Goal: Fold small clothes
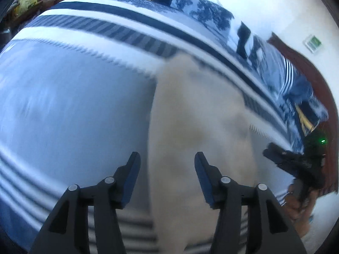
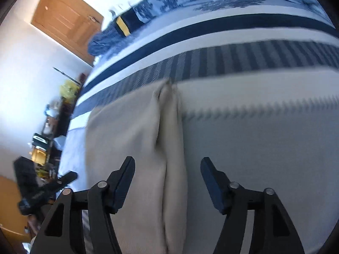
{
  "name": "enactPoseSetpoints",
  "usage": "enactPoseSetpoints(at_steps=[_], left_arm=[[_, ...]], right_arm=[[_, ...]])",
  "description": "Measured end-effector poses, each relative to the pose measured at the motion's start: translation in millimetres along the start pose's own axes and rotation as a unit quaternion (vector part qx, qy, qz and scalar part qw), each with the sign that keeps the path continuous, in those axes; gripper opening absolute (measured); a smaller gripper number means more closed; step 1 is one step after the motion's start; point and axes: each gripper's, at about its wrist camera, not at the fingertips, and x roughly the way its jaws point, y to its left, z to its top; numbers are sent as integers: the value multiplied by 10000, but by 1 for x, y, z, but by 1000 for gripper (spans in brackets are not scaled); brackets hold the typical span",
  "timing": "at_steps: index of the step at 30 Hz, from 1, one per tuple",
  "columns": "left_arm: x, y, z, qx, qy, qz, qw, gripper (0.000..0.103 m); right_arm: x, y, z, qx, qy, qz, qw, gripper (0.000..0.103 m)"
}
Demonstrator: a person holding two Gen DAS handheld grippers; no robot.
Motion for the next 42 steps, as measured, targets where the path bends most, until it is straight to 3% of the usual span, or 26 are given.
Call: enactPoseSetpoints(at_steps=[5,7,9,10,11,12,15,17,19,22,24,26,28,33,35,42], left_arm=[[17,18,-78,-663,436,-365,9962,52],[20,15,-83,-532,408,-269,9974,52],[19,13,-81,-590,433,-461,9963,50],[21,14,-80,-639,472,-632,9948,39],[23,13,-81,-652,529,-597,9947,34],[25,11,-84,-638,560,-508,9951,32],[14,8,-89,-501,325,-429,9973,13],[1,11,-91,-580,157,-574,9965,11],[-1,16,-92,-687,183,-456,9964,11],[14,15,-97,-537,366,-109,9978,18],[8,7,-100,-311,268,125,9991,24],[-3,3,-107,-175,127,375,9991,40],[-10,5,-118,-93,65,568,9983,53],[-25,-7,-151,485,128,1234,9911,58],[-32,-13,-167,677,119,1404,9877,68],[-50,-29,-197,859,63,1495,9850,72]], right_arm=[[1,-22,-83,470,154,274,9984,70],[14,-35,-104,747,230,559,9954,70],[20,-44,-112,980,198,759,9921,69],[23,-42,-111,991,225,882,9909,56],[28,-39,-108,991,322,926,9902,22],[35,-38,-108,982,516,899,9898,19],[30,-39,-110,981,445,860,9905,15],[22,-35,-115,1043,381,946,9893,14],[21,-30,-120,928,406,776,9918,14],[34,-35,-121,807,573,497,9938,15],[25,-39,-120,976,540,619,9918,25],[15,-32,-126,852,486,433,9942,44],[5,-24,-144,577,435,207,9972,52],[-17,-25,-184,305,435,-241,9983,56],[-26,-26,-190,237,440,-377,9980,73],[-39,-17,-219,-42,367,-1466,9885,77]])
